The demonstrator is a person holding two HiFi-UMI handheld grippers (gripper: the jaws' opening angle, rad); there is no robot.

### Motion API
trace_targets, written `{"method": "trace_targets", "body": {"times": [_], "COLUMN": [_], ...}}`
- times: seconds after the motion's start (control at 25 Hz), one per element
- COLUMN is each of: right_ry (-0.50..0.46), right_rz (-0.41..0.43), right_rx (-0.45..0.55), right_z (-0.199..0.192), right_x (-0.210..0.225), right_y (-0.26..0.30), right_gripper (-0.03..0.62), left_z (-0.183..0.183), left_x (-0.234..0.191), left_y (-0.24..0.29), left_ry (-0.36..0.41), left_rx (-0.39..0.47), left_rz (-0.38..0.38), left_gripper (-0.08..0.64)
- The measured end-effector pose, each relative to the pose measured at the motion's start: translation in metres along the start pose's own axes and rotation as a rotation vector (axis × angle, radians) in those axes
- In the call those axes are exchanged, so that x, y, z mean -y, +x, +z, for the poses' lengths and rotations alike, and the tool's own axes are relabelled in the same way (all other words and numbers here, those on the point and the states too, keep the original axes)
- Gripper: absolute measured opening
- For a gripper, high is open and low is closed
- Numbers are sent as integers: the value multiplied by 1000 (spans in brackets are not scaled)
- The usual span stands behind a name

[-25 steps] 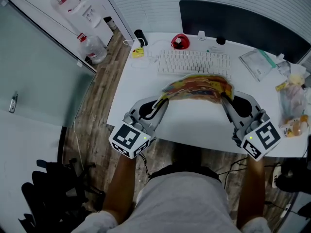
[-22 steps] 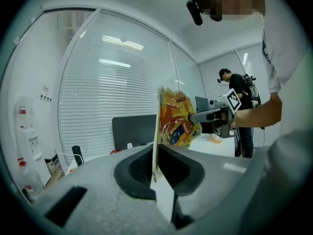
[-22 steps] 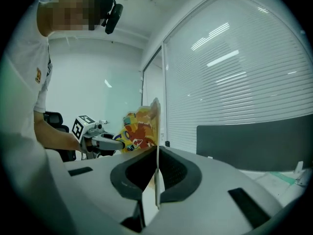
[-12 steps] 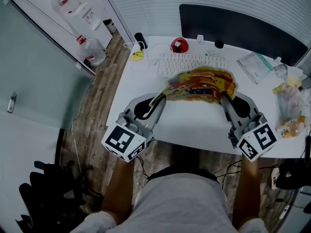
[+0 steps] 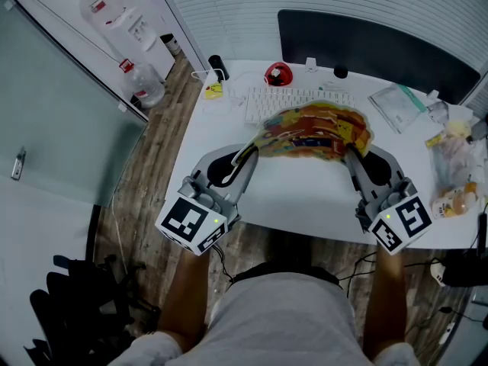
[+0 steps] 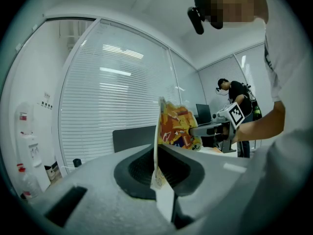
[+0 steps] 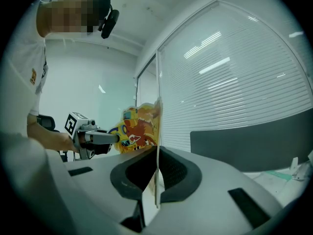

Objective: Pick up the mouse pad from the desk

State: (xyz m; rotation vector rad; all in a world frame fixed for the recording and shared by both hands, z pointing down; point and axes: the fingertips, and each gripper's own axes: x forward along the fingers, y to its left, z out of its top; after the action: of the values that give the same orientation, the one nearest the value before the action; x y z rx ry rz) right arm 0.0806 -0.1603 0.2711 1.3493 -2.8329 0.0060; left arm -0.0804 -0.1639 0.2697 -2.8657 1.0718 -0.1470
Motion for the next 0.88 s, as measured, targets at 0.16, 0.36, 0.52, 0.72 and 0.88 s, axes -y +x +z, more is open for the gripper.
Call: {"method": "trace_targets", "body": {"times": [0.16, 0.36, 0.52, 0.72, 0.88], "right_ry": [-2, -1, 2, 8, 9], "right_rz": [-2, -3, 0, 9, 14], "right_rx": [0, -6, -10, -13, -15], "right_z": [-1, -2, -4, -5, -5], "right_x": [2, 4, 3, 0, -2], "right_y": [-2, -3, -3, -1, 1], "right_gripper": [18, 18, 18, 18, 18], "left_z": [0, -1, -2, -2, -3], "left_x": [2, 4, 4, 3, 2], "left_y": [3, 4, 3, 0, -3], "left_ry": [3, 3, 2, 1, 1], "left_rx": [-3, -10, -13, -14, -16], "left_rz": [-1, -1, 2, 9, 14], "left_gripper": [23, 23, 23, 23, 23]}}
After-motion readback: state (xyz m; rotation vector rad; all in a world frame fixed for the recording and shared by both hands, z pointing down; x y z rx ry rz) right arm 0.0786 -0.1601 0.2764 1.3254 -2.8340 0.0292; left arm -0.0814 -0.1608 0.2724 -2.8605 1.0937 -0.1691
